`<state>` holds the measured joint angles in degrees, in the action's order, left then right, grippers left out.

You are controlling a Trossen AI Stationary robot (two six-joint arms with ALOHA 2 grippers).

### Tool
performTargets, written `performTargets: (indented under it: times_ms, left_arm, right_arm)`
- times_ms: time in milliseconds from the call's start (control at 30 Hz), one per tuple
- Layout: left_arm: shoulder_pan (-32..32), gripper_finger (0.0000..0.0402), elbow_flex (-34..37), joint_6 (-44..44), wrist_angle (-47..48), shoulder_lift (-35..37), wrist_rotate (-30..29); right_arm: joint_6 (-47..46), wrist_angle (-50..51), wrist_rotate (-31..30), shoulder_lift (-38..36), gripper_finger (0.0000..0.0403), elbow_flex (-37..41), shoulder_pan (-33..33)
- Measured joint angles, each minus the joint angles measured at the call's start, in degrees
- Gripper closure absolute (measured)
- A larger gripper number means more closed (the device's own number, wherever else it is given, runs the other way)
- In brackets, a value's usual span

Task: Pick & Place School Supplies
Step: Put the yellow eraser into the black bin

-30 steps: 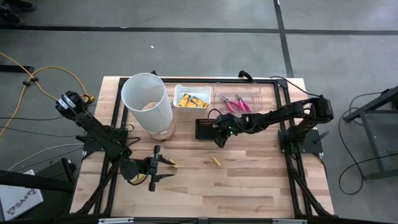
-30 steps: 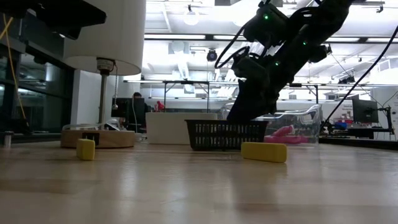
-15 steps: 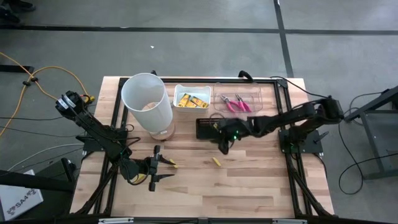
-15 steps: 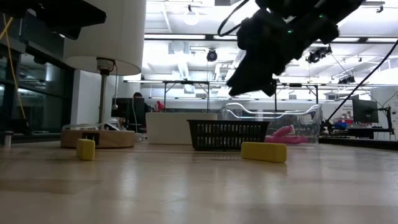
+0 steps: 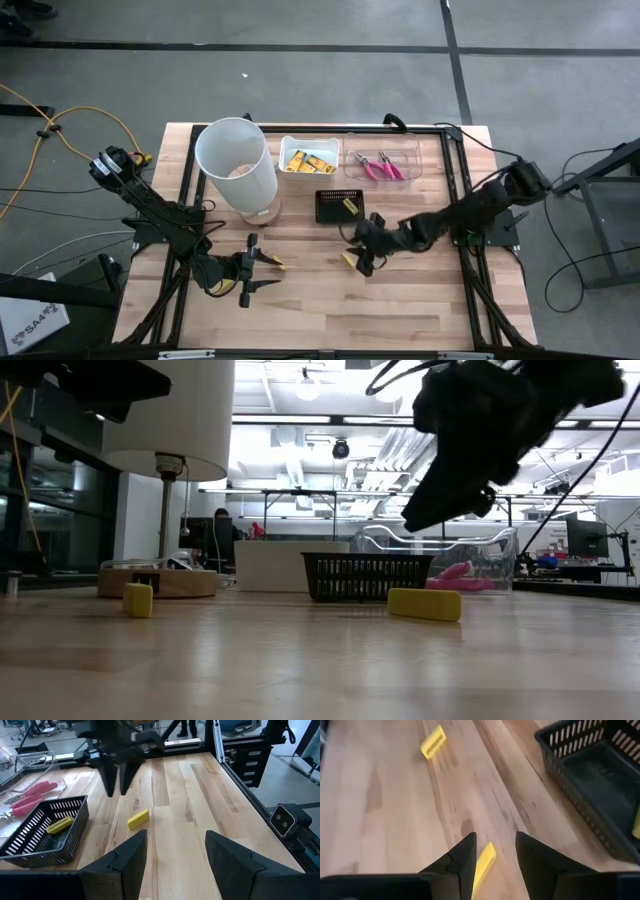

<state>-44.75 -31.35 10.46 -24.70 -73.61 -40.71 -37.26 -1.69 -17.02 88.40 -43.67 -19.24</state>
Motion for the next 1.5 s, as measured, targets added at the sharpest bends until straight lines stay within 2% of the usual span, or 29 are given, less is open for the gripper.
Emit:
performTargets:
  times_ms: [333,667,1500]
  left_arm:
    - [0.0,0.0208,0.0,0.0,-0.3,0.0,0.0]
    - [0.0,0.0208,0.0,0.0,-0.2,0.0,0.0]
    - [0.0,0.0208,0.0,0.0,-0.3,0.0,0.0]
  right_arm:
    - [-1.5,-3.9,-11.2,6.2,0.0275,0.0,-8.1]
    - [-1.1,-5.2,-17.9,10.8,0.0275,0.0,-11.6]
    - [-6.6,-11.4,-23.1,17.3,0.0275,0.0,-14.1]
